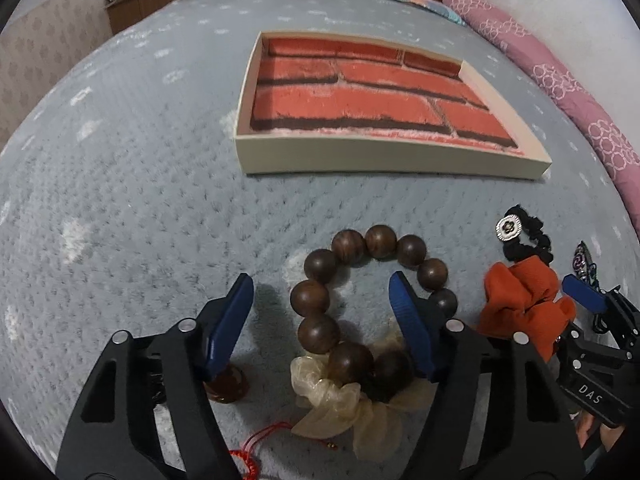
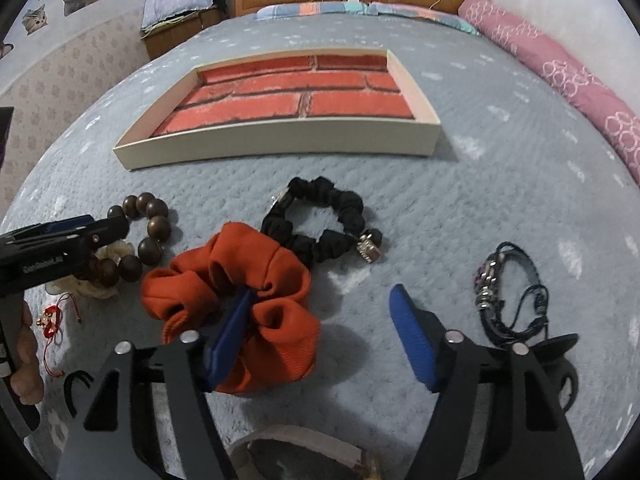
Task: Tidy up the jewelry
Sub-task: 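Grasp the wooden bead bracelet with the left tool while the right tool grasps the orange scrunchie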
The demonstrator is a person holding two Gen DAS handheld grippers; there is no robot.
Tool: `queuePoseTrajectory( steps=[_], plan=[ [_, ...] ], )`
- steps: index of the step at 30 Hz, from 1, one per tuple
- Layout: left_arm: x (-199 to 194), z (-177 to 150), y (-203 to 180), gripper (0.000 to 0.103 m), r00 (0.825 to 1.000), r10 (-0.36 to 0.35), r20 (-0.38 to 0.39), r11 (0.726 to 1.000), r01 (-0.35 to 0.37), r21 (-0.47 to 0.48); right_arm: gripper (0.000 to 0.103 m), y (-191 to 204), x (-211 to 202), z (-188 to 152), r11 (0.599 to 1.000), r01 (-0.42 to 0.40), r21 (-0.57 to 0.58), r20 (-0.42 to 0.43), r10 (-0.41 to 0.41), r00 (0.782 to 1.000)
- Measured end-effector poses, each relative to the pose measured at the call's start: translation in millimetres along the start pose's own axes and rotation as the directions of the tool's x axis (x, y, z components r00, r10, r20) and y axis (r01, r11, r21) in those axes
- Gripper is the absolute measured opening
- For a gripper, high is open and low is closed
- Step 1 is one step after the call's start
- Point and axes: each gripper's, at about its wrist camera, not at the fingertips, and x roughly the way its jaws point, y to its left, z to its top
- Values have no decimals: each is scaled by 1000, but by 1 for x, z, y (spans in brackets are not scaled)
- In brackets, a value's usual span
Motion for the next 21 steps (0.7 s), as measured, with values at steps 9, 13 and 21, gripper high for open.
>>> queuePoseTrajectory(
  steps=[9,13,21],
  plan=[
    [10,4,-5,41,999,47,-8,999,-47,18,37,8,1,3,1000,-24,-19,3,24,1000],
    [10,8,-2,23,1000,13,-10,1000,-13,3,28,11,2,3,999,-40,-20,12,40,999],
    [9,9,0,23,1000,-8,2,1000,8,-24,26,10,-3,9,998,-57,-32,40,59,997]
  ],
)
